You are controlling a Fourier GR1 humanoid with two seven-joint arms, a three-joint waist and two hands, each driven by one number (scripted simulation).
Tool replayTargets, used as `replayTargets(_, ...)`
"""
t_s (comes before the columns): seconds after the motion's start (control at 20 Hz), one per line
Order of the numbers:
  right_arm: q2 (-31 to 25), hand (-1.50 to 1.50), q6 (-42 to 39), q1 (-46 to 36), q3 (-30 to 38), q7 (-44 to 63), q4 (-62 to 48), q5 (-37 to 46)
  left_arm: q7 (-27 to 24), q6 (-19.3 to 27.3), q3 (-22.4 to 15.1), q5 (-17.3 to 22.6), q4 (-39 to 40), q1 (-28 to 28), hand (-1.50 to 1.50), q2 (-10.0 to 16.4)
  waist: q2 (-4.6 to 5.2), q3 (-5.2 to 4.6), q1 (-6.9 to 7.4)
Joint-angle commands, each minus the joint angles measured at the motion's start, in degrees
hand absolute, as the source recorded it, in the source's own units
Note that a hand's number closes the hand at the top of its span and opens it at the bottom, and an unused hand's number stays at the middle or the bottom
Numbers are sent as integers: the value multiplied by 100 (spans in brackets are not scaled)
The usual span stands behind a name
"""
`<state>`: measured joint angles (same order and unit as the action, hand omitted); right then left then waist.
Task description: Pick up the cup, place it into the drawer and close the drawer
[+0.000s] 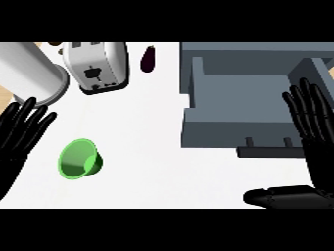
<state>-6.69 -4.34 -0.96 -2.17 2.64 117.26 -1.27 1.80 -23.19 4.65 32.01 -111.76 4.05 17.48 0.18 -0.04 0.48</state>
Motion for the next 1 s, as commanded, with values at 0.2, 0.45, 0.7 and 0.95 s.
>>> replayTargets(0.2,-162,-150,-364,-168,257,160,-297,-305,-179,-1098,670,400,1476,-211,-150,352,-17,3,-54)
replayTargets(0.45,-120,-150,-180,-821,335,465,-451,-282,-966,-1483,627,-609,2750,-431,-150,139,-13,0,-61)
replayTargets(0.7,-395,-150,-519,-1041,705,300,-785,-560,-1512,-1706,808,-1231,3831,-800,-150,327,-11,0,-72)
replayTargets(0.95,-206,-150,-340,-1346,509,114,-1176,-203,-2373,-1606,868,-2039,5111,-1359,-150,354,-5,-1,-69)
